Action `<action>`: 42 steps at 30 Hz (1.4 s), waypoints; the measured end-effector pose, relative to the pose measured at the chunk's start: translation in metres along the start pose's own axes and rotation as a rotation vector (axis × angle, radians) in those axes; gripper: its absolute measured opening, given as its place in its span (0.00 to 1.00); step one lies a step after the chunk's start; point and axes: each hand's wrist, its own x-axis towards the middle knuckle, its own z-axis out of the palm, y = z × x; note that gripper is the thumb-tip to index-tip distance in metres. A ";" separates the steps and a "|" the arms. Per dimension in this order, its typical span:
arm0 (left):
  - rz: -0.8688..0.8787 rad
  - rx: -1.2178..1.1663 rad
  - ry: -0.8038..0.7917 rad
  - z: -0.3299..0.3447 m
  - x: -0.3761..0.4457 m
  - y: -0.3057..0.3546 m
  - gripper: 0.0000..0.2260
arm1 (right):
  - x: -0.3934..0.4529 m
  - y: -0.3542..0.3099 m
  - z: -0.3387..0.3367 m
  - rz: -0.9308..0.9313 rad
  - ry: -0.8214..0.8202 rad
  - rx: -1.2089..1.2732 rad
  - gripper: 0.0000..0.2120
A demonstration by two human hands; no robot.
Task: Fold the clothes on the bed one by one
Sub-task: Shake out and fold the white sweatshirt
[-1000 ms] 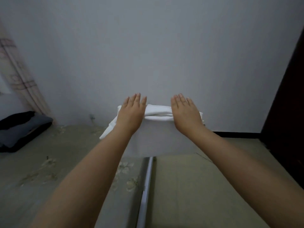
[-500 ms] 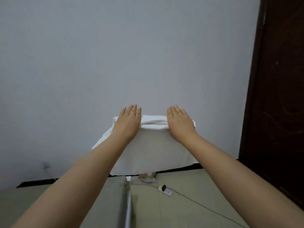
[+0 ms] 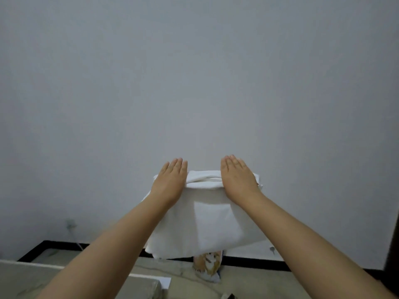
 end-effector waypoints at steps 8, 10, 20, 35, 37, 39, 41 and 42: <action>-0.117 0.098 -0.011 0.079 0.123 -0.067 0.24 | 0.168 -0.003 0.077 -0.134 0.025 0.060 0.25; -0.106 0.137 -0.015 0.099 0.156 -0.093 0.24 | 0.215 -0.010 0.094 -0.160 0.025 0.055 0.25; -0.227 0.230 -0.029 0.188 0.320 -0.226 0.22 | 0.457 -0.056 0.176 -0.288 0.054 0.150 0.25; -0.688 0.391 -0.252 0.313 0.408 -0.406 0.22 | 0.718 -0.217 0.288 -0.770 0.111 0.390 0.28; -0.766 0.417 -0.308 0.323 0.394 -0.430 0.22 | 0.731 -0.260 0.297 -0.847 0.107 0.426 0.27; -0.841 0.431 -0.345 0.334 0.375 -0.455 0.22 | 0.739 -0.304 0.306 -0.922 0.108 0.464 0.27; -0.905 0.449 -0.386 0.344 0.356 -0.482 0.23 | 0.746 -0.348 0.313 -0.998 0.096 0.488 0.27; -0.930 0.456 -0.409 0.350 0.348 -0.494 0.23 | 0.748 -0.366 0.317 -1.021 0.077 0.497 0.26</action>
